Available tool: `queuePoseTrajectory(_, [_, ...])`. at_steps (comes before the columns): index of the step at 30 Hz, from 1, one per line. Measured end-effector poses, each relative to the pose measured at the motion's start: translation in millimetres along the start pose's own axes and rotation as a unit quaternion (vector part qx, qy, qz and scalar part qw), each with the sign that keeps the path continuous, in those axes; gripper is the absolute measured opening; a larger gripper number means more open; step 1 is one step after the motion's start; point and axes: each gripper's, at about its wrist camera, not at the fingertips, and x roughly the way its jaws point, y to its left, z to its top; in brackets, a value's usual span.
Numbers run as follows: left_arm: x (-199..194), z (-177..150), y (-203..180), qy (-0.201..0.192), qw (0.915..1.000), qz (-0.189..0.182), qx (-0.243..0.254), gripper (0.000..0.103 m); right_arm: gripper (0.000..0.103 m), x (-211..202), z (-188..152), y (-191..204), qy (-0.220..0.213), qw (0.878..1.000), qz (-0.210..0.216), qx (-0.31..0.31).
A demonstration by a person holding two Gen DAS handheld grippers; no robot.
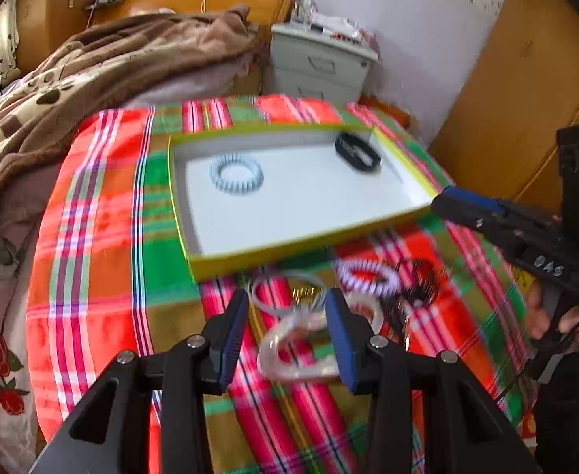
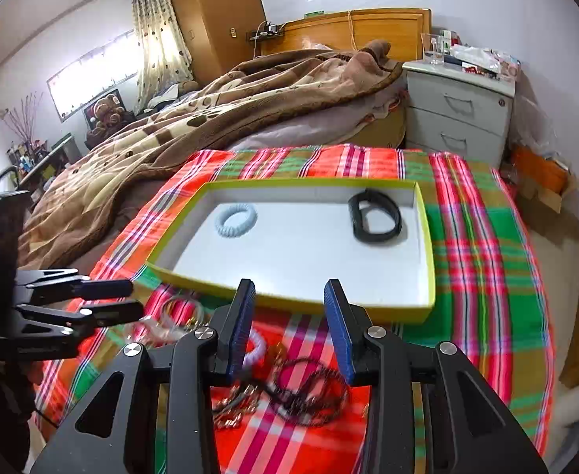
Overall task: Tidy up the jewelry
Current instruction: 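Reach the left tool to the clear claw clip and grasp it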
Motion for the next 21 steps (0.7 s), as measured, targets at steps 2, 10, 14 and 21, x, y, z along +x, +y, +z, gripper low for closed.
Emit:
queuePoseTrajectory(2, [3.5, -4.4, -2.7, 0.012, 0.9999, 0.005, 0.006, 0.042, 0.037, -2.6, -5.8, 0.3, 0.001, 1.000, 0.000, 0.005])
queuePoseTrajectory(10, [16.9, -10.4, -4.5, 0.047, 0.9989, -0.006, 0.001, 0.042, 0.037, -13.9, -18.1, 0.8, -0.003, 1.000, 0.004, 0.019])
queuePoseTrajectory(14, [22.8, -11.5, -10.0, 0.058, 0.9982, 0.000, 0.011, 0.042, 0.037, -16.0, -21.7, 1.6, -0.004, 1.000, 0.004, 0.022])
queuePoseTrajectory(21, [20.1, -14.1, -13.6, 0.057, 0.9981, 0.017, 0.015, 0.039, 0.037, -17.2, -25.5, 2.2, -0.004, 1.000, 0.010, 0.027])
